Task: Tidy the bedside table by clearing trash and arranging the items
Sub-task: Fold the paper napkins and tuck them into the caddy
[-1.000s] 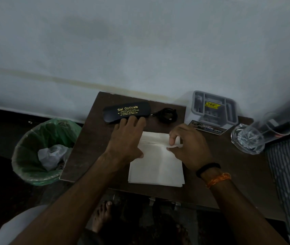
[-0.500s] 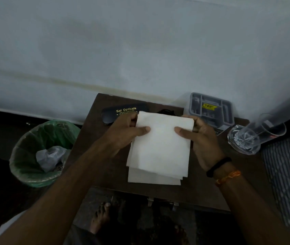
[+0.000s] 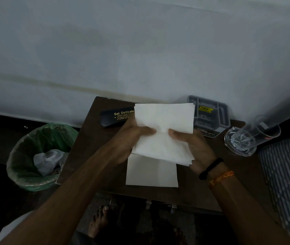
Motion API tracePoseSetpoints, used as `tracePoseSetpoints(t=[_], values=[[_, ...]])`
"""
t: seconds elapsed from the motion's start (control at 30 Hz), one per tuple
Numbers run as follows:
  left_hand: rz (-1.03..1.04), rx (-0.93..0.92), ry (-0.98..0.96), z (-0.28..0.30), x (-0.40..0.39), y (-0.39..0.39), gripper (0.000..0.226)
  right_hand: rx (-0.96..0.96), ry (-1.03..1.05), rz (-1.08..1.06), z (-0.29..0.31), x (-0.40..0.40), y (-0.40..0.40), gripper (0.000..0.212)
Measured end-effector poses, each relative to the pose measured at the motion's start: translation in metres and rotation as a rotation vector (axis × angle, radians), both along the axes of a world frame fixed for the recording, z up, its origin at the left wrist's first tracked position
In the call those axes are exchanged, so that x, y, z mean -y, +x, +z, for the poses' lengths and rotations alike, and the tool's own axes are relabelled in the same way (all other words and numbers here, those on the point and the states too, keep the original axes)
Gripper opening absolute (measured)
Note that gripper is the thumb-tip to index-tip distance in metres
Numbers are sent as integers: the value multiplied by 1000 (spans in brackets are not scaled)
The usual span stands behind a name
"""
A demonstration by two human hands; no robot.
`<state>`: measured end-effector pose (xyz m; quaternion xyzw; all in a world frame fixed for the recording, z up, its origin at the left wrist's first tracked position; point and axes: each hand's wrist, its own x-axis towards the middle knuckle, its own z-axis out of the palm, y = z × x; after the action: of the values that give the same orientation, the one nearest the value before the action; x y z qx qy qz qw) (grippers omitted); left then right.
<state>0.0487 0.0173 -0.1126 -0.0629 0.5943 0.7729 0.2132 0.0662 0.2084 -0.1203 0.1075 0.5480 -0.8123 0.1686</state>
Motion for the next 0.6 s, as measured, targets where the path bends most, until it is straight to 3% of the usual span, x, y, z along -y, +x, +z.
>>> tracePoseSetpoints(t=[0.17,0.3,0.6], values=[[41,-39,-43,-1,5,-5,61,-3,87,155,5,-9,0,48],[56,-83,-50,0,5,-7,54,-9,136,140,5,-12,-1,54],[-58,131,-145,-8,14,-11,41,79,-23,30,0,-12,-6,42]])
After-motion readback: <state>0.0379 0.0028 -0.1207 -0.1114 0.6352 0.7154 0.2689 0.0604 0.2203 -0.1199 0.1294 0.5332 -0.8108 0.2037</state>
